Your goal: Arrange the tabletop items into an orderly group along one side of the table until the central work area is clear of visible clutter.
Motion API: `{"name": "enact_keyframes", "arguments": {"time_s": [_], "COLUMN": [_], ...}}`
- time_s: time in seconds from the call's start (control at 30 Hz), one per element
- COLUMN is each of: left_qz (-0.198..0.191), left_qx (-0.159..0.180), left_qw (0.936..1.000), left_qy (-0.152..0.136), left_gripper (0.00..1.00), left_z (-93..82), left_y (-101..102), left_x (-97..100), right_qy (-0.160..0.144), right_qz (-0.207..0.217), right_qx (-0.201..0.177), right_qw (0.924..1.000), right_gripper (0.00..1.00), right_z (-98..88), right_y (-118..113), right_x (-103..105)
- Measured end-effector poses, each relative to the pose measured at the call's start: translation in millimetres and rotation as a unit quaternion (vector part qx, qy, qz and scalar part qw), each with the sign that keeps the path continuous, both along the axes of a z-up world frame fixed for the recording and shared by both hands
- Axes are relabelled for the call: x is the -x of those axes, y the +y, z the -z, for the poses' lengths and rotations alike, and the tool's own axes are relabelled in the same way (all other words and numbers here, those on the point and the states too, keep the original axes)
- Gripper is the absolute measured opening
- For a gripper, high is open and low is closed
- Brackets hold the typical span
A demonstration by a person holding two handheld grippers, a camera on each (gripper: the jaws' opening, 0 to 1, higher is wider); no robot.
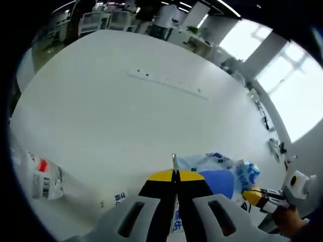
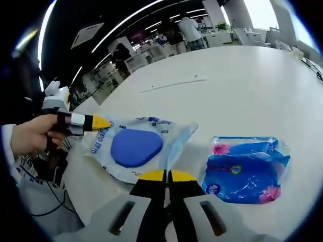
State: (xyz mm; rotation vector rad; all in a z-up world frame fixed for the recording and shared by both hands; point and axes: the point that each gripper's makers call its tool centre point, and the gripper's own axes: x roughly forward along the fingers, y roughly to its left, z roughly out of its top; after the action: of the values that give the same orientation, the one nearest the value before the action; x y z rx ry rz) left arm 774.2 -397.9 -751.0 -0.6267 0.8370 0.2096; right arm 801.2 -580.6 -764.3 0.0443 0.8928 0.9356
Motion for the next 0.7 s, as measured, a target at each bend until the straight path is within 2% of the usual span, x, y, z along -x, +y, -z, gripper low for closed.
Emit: {"name": "enact_keyframes", "arguments": {"time_s": [0.27, 0.7], "left_qz": [-0.006, -0.002], "left_qx": [0.009, 0.010], "left_qw": [0.9999, 0.9997], "left_qy": [0.009, 0.020], "left_gripper": [0.00, 0.00], "left_z": [17.5, 33.2], "left_y": [-3, -6], "left_x": [1.4, 4.3], "right_qy": [0.005, -0.002], "right_qz": [-0.006, -0.030], "right_qx": [0.010, 0.045], "right_qw": [0.9999, 0.9985], "right_gripper": [0.00, 0.00], "right_z": [12.5, 33.1], "right_y": [-3, -7], "right_x": [-1, -1]}}
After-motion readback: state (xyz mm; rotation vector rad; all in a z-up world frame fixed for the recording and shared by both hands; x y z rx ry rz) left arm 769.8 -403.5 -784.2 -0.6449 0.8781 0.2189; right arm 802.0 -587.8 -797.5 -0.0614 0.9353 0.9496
